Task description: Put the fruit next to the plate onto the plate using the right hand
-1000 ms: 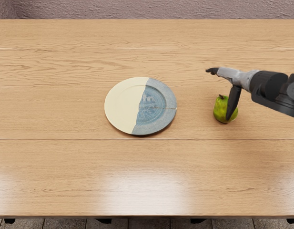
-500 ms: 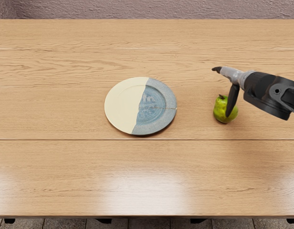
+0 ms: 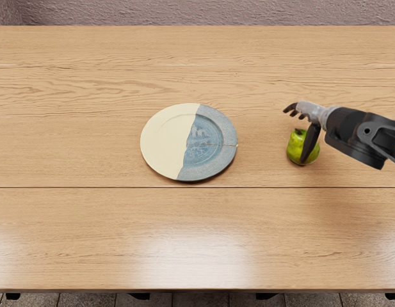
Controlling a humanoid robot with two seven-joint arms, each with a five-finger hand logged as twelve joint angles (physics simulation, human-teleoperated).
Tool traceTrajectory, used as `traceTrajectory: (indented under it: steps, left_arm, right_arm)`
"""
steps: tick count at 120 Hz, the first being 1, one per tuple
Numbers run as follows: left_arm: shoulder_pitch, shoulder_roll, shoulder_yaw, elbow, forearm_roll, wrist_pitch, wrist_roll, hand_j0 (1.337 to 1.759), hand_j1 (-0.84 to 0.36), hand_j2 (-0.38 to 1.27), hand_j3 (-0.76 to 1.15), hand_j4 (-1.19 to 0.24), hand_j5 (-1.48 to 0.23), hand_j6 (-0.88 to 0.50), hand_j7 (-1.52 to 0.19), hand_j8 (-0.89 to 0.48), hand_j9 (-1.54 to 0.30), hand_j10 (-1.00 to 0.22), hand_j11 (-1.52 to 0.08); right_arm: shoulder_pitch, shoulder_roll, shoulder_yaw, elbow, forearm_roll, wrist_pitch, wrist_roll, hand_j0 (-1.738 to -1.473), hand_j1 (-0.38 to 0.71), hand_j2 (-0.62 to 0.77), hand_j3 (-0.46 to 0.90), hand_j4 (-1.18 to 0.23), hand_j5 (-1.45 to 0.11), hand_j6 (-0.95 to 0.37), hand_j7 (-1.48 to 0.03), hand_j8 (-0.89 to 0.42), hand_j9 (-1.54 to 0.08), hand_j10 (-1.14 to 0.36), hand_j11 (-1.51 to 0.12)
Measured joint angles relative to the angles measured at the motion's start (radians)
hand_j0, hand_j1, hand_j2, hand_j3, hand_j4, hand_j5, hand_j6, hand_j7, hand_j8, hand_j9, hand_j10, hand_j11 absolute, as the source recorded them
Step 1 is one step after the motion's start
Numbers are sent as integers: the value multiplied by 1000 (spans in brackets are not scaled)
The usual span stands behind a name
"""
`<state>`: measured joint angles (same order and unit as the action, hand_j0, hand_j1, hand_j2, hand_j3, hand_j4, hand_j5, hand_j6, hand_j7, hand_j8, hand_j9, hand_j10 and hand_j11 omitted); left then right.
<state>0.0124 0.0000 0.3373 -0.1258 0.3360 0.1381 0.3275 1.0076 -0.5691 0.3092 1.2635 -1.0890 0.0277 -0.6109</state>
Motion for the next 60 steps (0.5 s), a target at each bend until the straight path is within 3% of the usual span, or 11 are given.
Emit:
traceTrajectory:
  steps: [40, 60]
  left_arm:
    - [0, 0, 0, 0, 0, 0, 0, 1658, 339, 2, 0, -9, -11, -9, -11, -9, -11, -9, -11]
    - [0, 0, 0, 0, 0, 0, 0, 1658, 339, 2, 0, -9, -11, -9, -11, -9, -11, -9, -11]
  right_arm:
    - [-27, -7, 3, 2, 0, 3, 0, -1657, -113, -32, 0, -268, -363, -282, -346, -269, -363, -267, -363]
    - [-28, -13, 10, 3, 20, 14, 0, -1657, -10, -44, 0, -333, -447, -344, -434, -335, -446, -334, -446]
